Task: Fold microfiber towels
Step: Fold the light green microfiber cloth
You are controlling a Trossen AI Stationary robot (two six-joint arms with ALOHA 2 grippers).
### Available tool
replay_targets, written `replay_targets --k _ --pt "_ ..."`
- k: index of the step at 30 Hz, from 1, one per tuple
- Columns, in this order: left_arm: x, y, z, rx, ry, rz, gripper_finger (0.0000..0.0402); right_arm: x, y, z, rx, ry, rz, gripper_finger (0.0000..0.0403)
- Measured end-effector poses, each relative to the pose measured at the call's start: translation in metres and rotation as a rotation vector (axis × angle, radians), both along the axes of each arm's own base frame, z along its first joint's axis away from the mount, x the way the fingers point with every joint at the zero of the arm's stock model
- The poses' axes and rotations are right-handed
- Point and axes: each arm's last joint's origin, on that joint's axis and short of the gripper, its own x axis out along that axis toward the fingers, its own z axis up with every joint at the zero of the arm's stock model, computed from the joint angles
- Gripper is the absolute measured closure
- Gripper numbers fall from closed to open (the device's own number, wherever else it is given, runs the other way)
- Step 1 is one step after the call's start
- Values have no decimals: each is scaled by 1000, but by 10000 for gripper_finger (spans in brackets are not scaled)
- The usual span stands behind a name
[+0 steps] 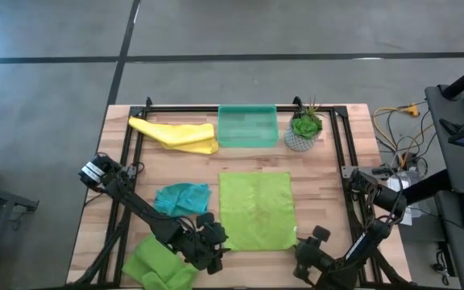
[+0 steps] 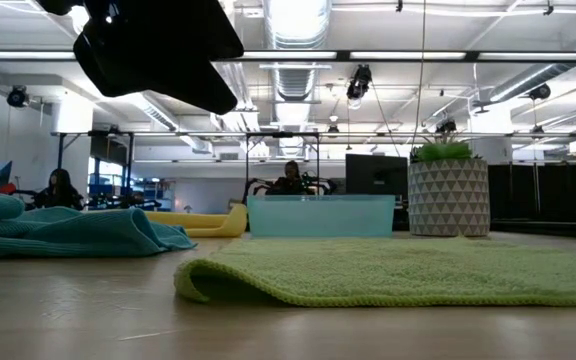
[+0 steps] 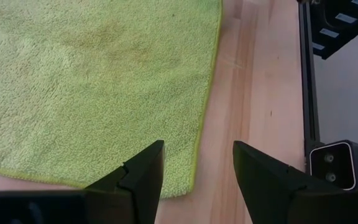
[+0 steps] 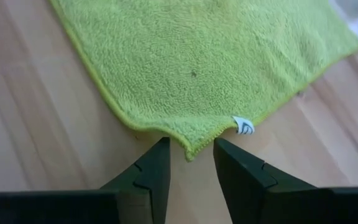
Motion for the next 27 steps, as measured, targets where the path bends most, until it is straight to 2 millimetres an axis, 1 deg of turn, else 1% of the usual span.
replay_targets --k 13,23,27 --pt "-1 0 -1 4 6 -1 226 0 0 0 -80 94 140 284" --pt "-1 0 -1 -11 7 13 226 -3 -4 2 -81 70 57 284" --pt "-1 0 -1 -13 7 15 226 -3 -5 2 -105 98 90 284"
